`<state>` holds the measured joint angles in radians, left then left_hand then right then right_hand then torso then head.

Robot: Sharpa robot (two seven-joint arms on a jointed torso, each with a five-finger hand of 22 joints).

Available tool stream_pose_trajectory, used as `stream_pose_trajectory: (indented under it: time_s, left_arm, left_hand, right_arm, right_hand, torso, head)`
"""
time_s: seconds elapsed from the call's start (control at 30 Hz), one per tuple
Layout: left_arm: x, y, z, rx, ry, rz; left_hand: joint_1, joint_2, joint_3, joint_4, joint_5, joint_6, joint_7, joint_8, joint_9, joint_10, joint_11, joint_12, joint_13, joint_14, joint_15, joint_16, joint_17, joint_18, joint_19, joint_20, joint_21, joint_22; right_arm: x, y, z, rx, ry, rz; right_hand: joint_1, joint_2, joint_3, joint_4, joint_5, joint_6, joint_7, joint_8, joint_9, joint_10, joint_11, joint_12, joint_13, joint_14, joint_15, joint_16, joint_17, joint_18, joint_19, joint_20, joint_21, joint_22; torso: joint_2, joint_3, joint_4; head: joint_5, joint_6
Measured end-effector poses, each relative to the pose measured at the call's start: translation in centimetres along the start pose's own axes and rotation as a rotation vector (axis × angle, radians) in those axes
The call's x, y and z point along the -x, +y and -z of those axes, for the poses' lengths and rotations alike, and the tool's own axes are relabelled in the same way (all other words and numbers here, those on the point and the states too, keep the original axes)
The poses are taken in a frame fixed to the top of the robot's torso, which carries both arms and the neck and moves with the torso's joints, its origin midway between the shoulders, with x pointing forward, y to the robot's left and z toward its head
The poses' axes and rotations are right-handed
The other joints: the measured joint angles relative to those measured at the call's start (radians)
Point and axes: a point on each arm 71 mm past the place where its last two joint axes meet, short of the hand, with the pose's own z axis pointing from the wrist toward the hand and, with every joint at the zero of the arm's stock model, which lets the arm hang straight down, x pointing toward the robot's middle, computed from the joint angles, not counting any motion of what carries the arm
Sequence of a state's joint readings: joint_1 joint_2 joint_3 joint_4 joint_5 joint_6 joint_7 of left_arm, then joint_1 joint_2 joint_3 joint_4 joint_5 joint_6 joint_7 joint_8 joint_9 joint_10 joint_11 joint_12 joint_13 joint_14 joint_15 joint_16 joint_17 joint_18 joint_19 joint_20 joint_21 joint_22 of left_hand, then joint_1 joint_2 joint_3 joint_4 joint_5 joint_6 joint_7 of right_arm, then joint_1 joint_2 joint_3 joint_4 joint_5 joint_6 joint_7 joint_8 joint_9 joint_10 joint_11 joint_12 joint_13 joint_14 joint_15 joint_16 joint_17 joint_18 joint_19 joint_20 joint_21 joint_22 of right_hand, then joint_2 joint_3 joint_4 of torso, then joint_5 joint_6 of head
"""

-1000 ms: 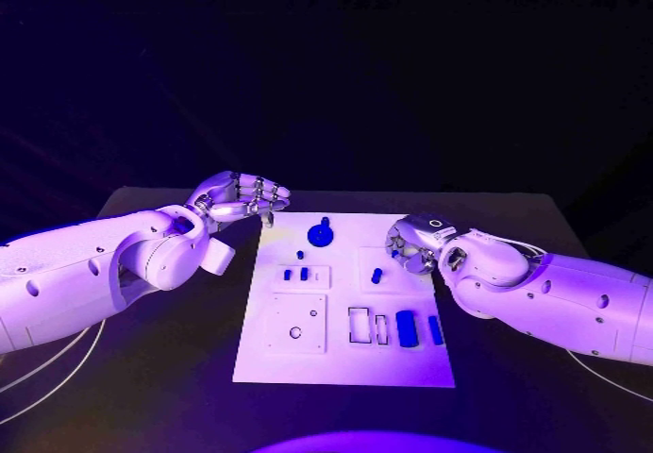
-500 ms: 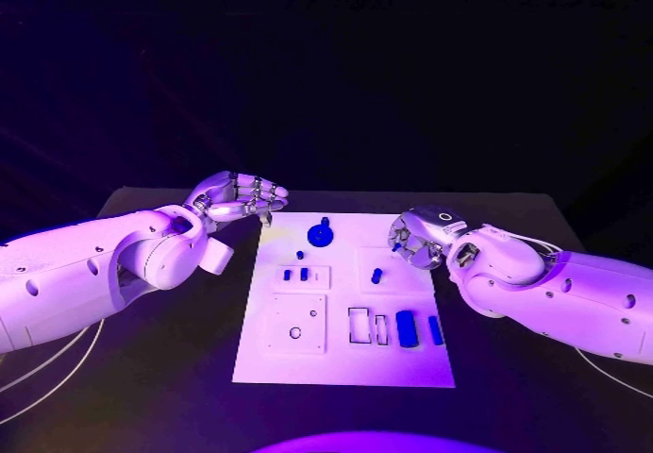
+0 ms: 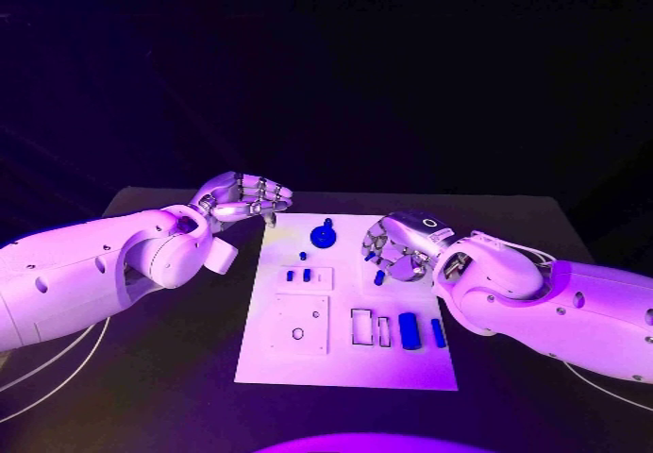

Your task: Assemble the parts on the task board

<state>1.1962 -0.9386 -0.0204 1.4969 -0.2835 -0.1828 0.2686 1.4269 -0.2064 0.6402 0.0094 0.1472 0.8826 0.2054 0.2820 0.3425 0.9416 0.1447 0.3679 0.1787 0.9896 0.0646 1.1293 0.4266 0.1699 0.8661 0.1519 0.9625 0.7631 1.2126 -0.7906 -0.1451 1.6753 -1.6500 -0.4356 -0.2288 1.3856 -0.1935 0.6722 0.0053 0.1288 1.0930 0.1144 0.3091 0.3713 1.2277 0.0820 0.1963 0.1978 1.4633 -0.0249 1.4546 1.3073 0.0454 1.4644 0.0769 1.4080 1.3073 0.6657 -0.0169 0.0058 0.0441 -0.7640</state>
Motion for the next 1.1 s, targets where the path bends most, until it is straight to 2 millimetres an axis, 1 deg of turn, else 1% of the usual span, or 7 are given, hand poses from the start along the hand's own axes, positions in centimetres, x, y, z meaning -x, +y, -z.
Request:
stream_pose_trajectory:
  time_s: [0.17, 0.3, 0.47, 0.57, 0.77, 0.93, 1.1]
  left_arm:
    - [-0.2, 0.0, -0.1, 0.0, 0.004, 0.001]
    - [-0.2, 0.0, -0.3, 0.001, 0.006, 0.002]
    - [-0.3, 0.1, -0.3, 0.002, 0.008, 0.002]
    - [-0.4, 0.0, -0.4, 0.002, 0.01, 0.003]
    - [-0.6, 0.0, -0.5, 0.003, 0.016, 0.005]
    - [-0.8, 0.0, -0.6, 0.003, 0.023, 0.007]
    - [-1.0, 0.0, -0.7, 0.004, 0.028, 0.009]
  left_hand:
    - [0.0, 0.0, 0.0, 0.0, 0.0, -0.003, 0.003, 0.0, 0.0, 0.0, 0.0, 0.0, -0.001, 0.0, 0.0, 0.0, 0.0, 0.0, -0.003, 0.003, 0.0, 0.0]
    - [-0.004, -0.004, 0.0, 0.0, 0.0, -0.003, 0.003, 0.0, 0.0, -0.004, -0.004, 0.0, -0.001, 0.0, 0.0, 0.0, -0.001, 0.0, -0.003, 0.003, 0.0, 0.0]
    - [-0.004, -0.004, 0.0, 0.0, 0.0, -0.003, 0.003, 0.0, 0.0, -0.007, 0.0, 0.0, -0.001, 0.0, 0.0, 0.0, -0.001, 0.0, -0.003, 0.003, 0.0, 0.0]
    - [-0.004, -0.004, 0.0, 0.0, 0.0, -0.003, 0.003, 0.0, 0.0, -0.007, 0.0, 0.0, -0.001, 0.0, 0.0, 0.0, -0.001, 0.0, -0.003, 0.003, 0.0, 0.0]
    - [-0.004, -0.004, 0.0, 0.0, 0.0, -0.003, 0.003, 0.0, 0.0, -0.007, 0.0, 0.0, -0.001, -0.004, -0.003, 0.0, -0.001, 0.0, -0.003, 0.003, 0.0, 0.0]
    - [-0.004, -0.004, 0.0, 0.0, 0.0, -0.003, 0.003, 0.0, 0.0, -0.007, 0.0, 0.0, -0.001, -0.007, 0.0, 0.0, -0.001, 0.0, -0.003, 0.003, 0.0, 0.0]
    - [-0.004, -0.004, -0.003, -0.003, 0.0, -0.003, 0.003, 0.0, 0.0, -0.007, 0.0, 0.0, -0.001, -0.007, 0.0, 0.0, -0.001, 0.0, -0.003, 0.003, 0.0, 0.0]
  right_arm:
    - [-0.5, 2.8, -0.8, 0.064, 0.009, -0.041]
    - [-1.2, 4.5, -1.4, 0.098, 0.027, -0.068]
    - [-2.5, 5.9, -1.7, 0.126, 0.059, -0.1]
    - [-3.4, 6.4, -1.9, 0.131, 0.081, -0.115]
    - [-4.8, 6.8, -2.0, 0.13, 0.118, -0.133]
    - [-5.6, 6.9, -2.1, 0.13, 0.141, -0.141]
    - [-6.3, 7.2, -2.2, 0.133, 0.159, -0.147]
  right_hand:
    - [0.0, 0.0, 0.002, -0.002, -0.002, 0.0, 0.0, -0.001, 0.002, 0.0, 0.0, 0.0, -0.001, 0.0, 0.0, 0.0, 0.0, 0.0, 0.0, 0.0, 0.0, 0.001]
    - [0.0, 0.0, 0.004, -0.004, -0.002, 0.0, 0.0, -0.001, 0.002, 0.0, 0.0, 0.0, -0.001, 0.0, 0.0, -0.004, 0.001, 0.0, 0.0, 0.0, 0.0, 0.001]
    - [0.0, 0.0, 0.004, -0.004, -0.002, 0.0, 0.0, -0.002, 0.002, 0.006, 0.001, -0.004, -0.002, 0.0, 0.0, -0.004, 0.001, 0.0, 0.0, 0.0, 0.0, 0.001]
    - [0.0, 0.0, 0.004, -0.004, 0.001, 0.0, 0.0, -0.004, 0.002, 0.007, 0.0, -0.004, -0.002, 0.0, 0.0, -0.004, 0.001, 0.0, 0.0, 0.0, 0.0, 0.001]
    - [0.0, 0.0, 0.004, -0.004, 0.001, -0.002, -0.002, -0.004, 0.002, 0.007, 0.0, -0.006, -0.001, 0.0, 0.0, -0.004, 0.001, 0.0, 0.0, 0.0, -0.006, 0.001]
    - [0.0, 0.0, 0.007, -0.007, 0.001, -0.002, -0.002, 0.0, 0.002, 0.007, 0.0, -0.008, -0.001, 0.0, 0.0, -0.004, 0.001, 0.0, 0.0, 0.0, -0.006, 0.001]
    - [0.0, 0.0, 0.007, -0.007, 0.001, -0.002, -0.002, 0.0, 0.002, 0.007, 0.0, -0.008, -0.001, 0.0, 0.0, -0.004, 0.001, 0.0, 0.0, 0.0, -0.006, 0.001]
  torso:
    - [0.0, -0.0011, 0.0012]
    - [0.0, -0.0015, 0.0014]
    - [0.001, -0.0016, 0.0016]
    - [0.001, -0.0023, 0.0016]
    - [0.002, -0.0024, 0.0018]
    - [0.001, -0.0023, 0.0017]
    - [0.001, -0.0017, 0.0012]
  head:
    - [0.013, -0.004]
    - [0.026, -0.007]
    - [0.038, -0.012]
    - [0.044, -0.015]
    - [0.055, -0.026]
    - [0.064, -0.035]
    - [0.07, -0.039]
